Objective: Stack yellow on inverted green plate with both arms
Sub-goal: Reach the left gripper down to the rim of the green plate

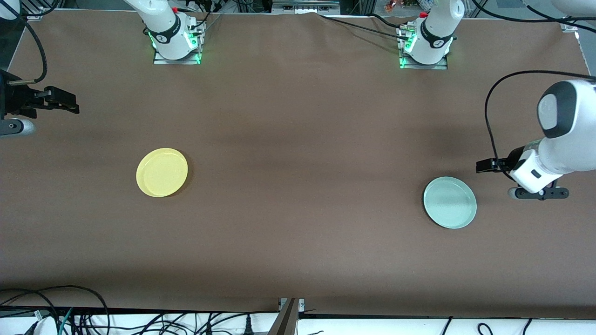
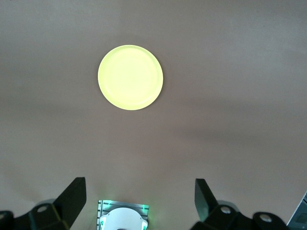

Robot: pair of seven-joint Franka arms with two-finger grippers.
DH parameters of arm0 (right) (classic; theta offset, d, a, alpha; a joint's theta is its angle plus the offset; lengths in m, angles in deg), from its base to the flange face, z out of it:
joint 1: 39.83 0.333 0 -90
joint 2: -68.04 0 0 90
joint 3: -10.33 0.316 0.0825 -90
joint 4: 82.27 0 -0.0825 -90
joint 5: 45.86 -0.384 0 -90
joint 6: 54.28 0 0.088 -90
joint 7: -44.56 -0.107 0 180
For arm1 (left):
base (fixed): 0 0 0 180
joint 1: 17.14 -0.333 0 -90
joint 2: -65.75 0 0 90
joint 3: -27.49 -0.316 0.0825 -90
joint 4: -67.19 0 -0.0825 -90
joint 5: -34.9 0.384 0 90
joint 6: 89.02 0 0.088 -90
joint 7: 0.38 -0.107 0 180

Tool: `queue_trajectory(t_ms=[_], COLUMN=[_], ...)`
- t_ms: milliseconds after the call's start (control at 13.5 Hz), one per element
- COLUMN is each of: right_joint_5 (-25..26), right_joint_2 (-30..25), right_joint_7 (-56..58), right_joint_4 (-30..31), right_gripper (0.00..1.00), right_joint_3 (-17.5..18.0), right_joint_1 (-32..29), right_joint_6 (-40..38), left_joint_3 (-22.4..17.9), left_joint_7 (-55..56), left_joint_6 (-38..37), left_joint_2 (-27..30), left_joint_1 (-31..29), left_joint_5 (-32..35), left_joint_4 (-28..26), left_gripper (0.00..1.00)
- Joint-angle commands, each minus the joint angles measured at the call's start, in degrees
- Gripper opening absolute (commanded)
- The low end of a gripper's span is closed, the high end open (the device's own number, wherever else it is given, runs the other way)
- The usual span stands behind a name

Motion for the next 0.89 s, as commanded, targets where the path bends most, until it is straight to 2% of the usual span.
queue_trajectory(t_ms=[0,148,370,667,815], right_joint_5=[-0.6,-0.6,-0.5,-0.4,0.1], right_joint_2=[0.0,0.3,0.6,1.3,1.4], right_joint_7=[-0.5,-0.1,-0.3,0.4,0.5], right_joint_4=[-0.2,-0.2,-0.2,-0.2,-0.2], right_gripper=[1.0,1.0,1.0,1.0,1.0], right_joint_3=[0.0,0.0,-0.1,-0.1,0.0], right_joint_1=[-0.2,-0.2,-0.2,-0.3,-0.2], right_joint_6=[-0.2,-0.2,-0.2,-0.5,-0.4], left_joint_3=[0.2,0.2,0.2,0.2,0.2], left_joint_7=[-0.4,-0.4,-0.5,-0.6,-0.6], left_joint_6=[8.9,13.8,18.8,27.8,28.2], left_joint_2=[1.3,-0.5,-4.5,-11.9,-13.9], left_joint_1=[-0.8,-2.3,-2.9,-5.0,-5.0], left_joint_5=[1.1,1.4,1.6,2.3,2.2], left_joint_4=[-7.2,-9.1,-8.8,-7.0,-4.6], left_gripper=[1.0,1.0,1.0,1.0,1.0])
